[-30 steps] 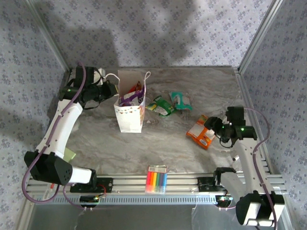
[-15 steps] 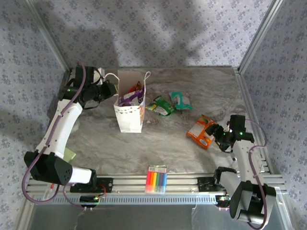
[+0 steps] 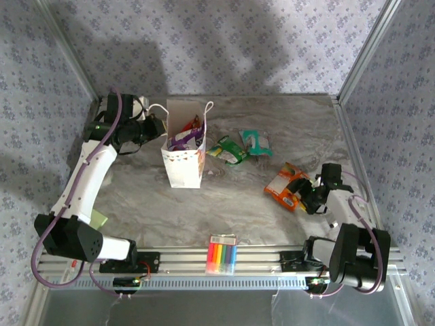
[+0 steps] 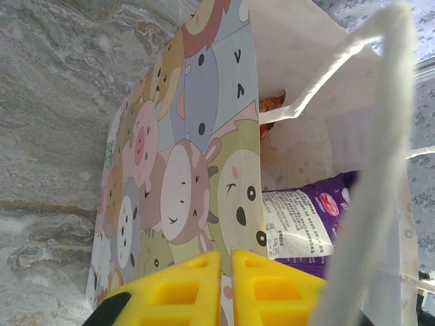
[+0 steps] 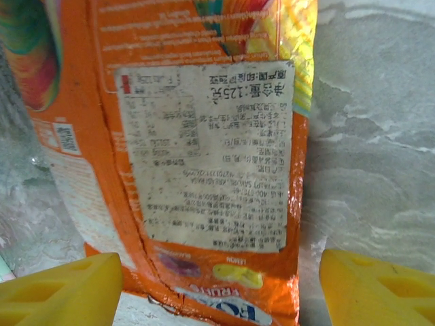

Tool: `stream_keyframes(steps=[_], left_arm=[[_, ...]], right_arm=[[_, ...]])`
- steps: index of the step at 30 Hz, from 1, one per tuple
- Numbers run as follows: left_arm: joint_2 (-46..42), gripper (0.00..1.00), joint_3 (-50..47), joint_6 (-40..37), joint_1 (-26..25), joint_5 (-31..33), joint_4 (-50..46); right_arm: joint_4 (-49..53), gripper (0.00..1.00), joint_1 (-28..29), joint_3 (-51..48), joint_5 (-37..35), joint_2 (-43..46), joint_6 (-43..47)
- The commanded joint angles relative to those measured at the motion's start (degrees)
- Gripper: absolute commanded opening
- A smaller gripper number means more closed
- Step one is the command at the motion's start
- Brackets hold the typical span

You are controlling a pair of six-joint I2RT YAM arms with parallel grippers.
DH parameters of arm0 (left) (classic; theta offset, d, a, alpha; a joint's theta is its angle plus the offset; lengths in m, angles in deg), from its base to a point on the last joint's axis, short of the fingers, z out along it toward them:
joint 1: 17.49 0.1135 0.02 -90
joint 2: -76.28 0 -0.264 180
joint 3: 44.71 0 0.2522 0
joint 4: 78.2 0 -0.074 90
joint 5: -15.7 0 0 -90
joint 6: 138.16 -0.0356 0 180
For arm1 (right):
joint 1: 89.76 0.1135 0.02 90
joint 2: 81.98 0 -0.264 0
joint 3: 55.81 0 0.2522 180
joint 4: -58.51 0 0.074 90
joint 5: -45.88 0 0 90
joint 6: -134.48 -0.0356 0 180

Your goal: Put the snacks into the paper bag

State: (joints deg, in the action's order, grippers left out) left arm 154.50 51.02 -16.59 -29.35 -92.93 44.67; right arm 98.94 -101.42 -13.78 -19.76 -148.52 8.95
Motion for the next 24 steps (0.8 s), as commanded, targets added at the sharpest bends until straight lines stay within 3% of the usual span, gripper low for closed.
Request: stream_keyframes(steps=[1, 13, 24], left_arm=[[1.1, 0.12, 2.7, -0.5, -0.8, 0.1, -0.8], [2.1, 0.12, 4.6, -1.7, -2.2, 1.1, -2.7], [2.1, 0.12, 5.5, -1.9, -2.9, 1.8, -3.7]], right_arm=[[-2.9, 0.77, -0.3, -0.8, 2.2, -2.4, 1.1], [-5.0, 0.73, -0.2, -1.4, 1.5, -6.2, 1.4], [-6.3, 0.60, 0.9, -0.8, 1.7, -9.1, 1.4]])
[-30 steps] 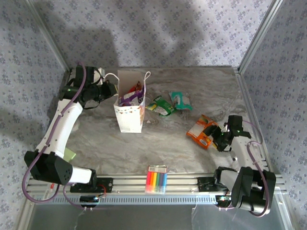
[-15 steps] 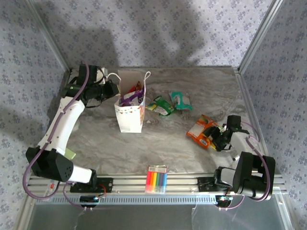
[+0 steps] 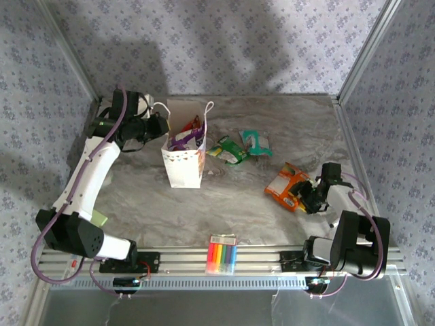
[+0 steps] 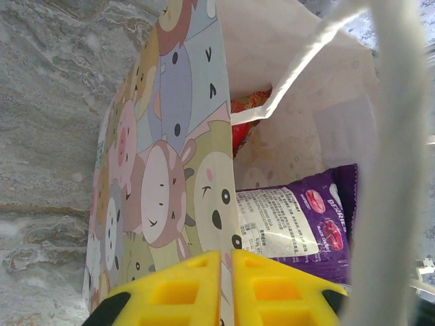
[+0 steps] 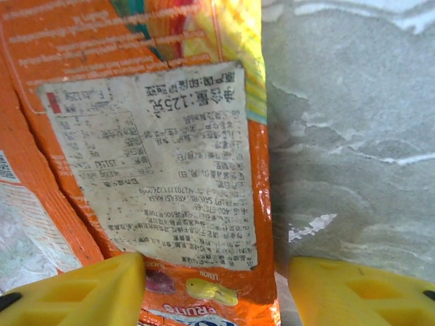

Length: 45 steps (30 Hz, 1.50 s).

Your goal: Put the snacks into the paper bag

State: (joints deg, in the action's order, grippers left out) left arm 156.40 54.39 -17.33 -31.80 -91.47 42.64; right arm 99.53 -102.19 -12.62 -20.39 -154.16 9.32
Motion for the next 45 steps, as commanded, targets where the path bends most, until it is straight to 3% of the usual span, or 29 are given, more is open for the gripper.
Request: stream_keyframes(steps=[1, 8, 17, 22, 45], left_arm=[[0.2, 0.12, 2.1, -1.3, -0.6, 0.6, -1.8], [0.8, 0.15, 4.0, -5.5, -2.0, 1.2, -5.4], [0.9, 0.15, 5.3, -8.1, -3.6, 2.7, -8.4], [0.7, 0.15, 4.9, -8.2, -3.8, 2.8, -8.6], [-1.7, 0.15, 3.5, -8.4, -3.8, 3.0, -8.1]], right_arm=[[-6.9, 0.58, 1.8, -1.9, 2.1, -3.5, 1.1], [-6.0, 0.30, 2.3, -1.9, 0.3, -3.6, 2.0], [-5.6, 0.04, 2.8, -1.7, 0.0, -3.3, 2.1], [-4.4, 0.00, 3.2, -1.0, 0.0, -2.5, 2.0], [6.7, 0.00, 8.2, 6.4, -4.2, 8.0, 1.1]])
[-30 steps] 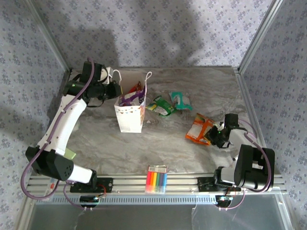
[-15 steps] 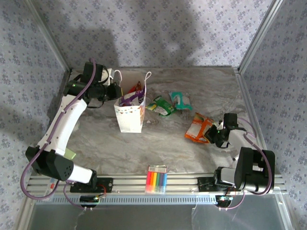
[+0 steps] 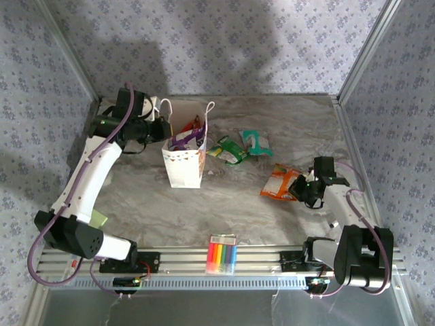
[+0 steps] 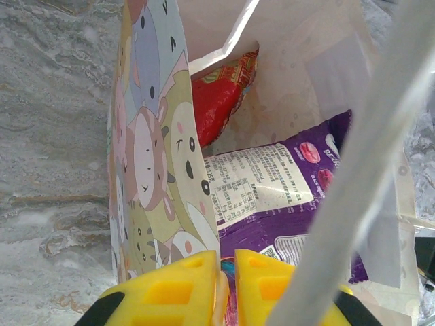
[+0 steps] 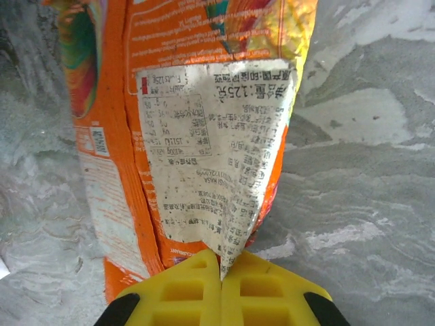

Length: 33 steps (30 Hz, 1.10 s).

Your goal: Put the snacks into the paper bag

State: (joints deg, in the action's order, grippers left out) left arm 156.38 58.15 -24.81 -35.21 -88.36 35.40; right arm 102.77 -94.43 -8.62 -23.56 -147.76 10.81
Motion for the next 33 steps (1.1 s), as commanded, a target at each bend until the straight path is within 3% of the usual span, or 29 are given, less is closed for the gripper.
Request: stream_keyframes(steps=[1, 11, 33], left_arm=[[-1.7, 0.15, -0.2, -0.9, -0.4, -0.1, -1.0], [-3.2, 0.15, -0.7, -1.1, -0.2, 0.4, -0.5], [-4.9, 0.15, -2.7, -0.4, 1.4, -1.3, 1.3]], right_arm=[[3.7, 0.00, 0.5, 2.6, -1.1, 1.9, -0.3], [8.3, 0.00, 3.6, 6.7, -3.2, 5.7, -1.0], [18.2, 0.00, 25.3, 28.6, -21.0, 8.4, -4.8]])
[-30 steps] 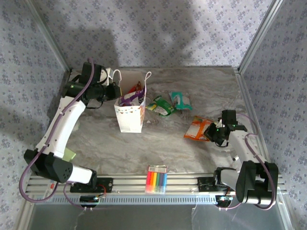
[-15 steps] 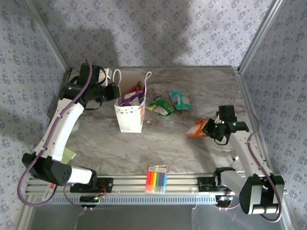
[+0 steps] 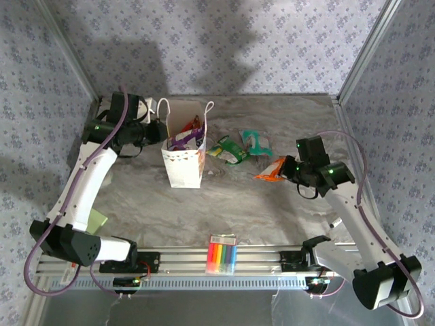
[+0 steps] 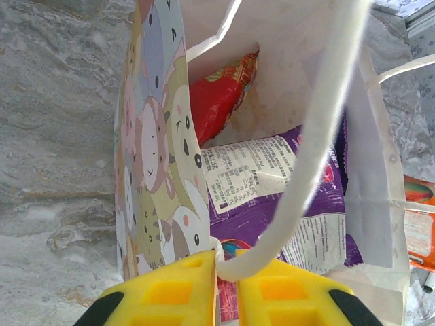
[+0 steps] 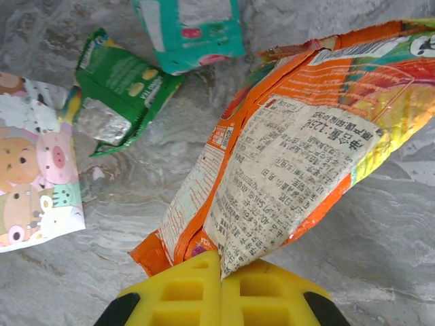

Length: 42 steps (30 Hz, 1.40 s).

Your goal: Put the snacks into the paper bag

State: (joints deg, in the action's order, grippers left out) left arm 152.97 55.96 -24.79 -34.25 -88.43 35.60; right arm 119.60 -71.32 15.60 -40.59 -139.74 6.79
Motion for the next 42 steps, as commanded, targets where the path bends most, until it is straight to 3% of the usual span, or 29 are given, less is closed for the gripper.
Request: stream_keyframes(steps=[1, 12, 26, 42], left_arm=[[-1.6, 0.15, -0.7, -0.4, 0.5, -1.3, 1.2], [-2.0, 0.15, -1.6, 0.2, 1.1, -2.8, 2.2], [-2.6, 0.16, -1.9, 0.0, 1.9, -3.3, 2.3], [-3.3, 0.16, -2.5, -0.6, 2.8, -4.0, 2.4]], right_arm=[[1.6, 0.00, 3.2, 5.2, -4.6, 0.1, -0.5], [6.4, 0.00, 16.3, 25.6, -15.9, -6.5, 7.1], [9.8, 0.00, 24.1, 48.6, -19.0, -18.1, 19.6], [9.8, 0.00, 31.8, 62.6, -22.7, -27.4, 28.7]])
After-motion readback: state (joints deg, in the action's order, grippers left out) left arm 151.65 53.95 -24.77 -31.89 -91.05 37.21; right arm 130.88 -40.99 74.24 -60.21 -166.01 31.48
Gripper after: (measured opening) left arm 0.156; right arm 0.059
